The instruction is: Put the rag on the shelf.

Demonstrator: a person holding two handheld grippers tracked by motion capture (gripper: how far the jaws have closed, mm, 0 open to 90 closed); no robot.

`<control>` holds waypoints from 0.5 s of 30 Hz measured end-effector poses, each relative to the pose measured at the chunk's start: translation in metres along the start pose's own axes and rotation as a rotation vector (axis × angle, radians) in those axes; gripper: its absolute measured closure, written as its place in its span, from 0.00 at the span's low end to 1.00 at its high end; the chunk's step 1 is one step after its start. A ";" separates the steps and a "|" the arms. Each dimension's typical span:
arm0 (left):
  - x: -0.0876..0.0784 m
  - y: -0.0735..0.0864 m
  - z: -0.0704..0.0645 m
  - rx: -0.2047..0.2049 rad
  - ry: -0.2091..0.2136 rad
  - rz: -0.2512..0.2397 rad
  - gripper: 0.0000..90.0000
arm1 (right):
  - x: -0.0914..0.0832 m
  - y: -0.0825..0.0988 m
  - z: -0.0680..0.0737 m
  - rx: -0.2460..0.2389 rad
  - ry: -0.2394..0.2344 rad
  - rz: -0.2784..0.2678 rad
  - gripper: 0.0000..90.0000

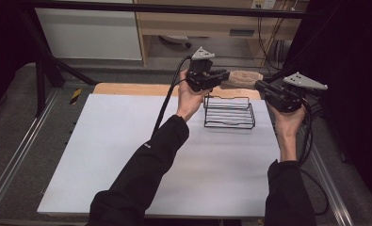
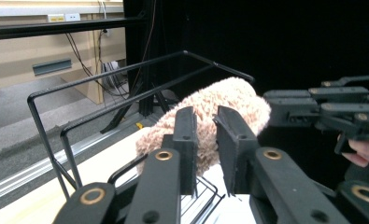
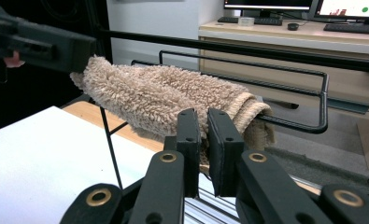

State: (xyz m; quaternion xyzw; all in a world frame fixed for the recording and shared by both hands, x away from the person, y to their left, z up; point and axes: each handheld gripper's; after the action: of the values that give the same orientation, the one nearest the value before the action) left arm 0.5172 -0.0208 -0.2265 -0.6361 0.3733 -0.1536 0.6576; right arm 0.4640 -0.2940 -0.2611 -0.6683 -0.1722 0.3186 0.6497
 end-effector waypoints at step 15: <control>0.002 -0.001 0.002 -0.034 0.019 0.032 0.95 | 0.001 0.003 -0.001 -0.005 0.001 0.007 0.93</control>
State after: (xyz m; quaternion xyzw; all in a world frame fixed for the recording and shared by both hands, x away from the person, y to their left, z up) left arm 0.5206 -0.0213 -0.2261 -0.6396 0.3921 -0.1426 0.6456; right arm 0.4648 -0.2939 -0.2640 -0.6709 -0.1705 0.3199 0.6470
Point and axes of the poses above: each handheld gripper's, and its own axes: x roughly forward along the jaws, y roughly out of its underside, z roughly to its left, and after that the axes turned 11 degrees about -y, right-handed
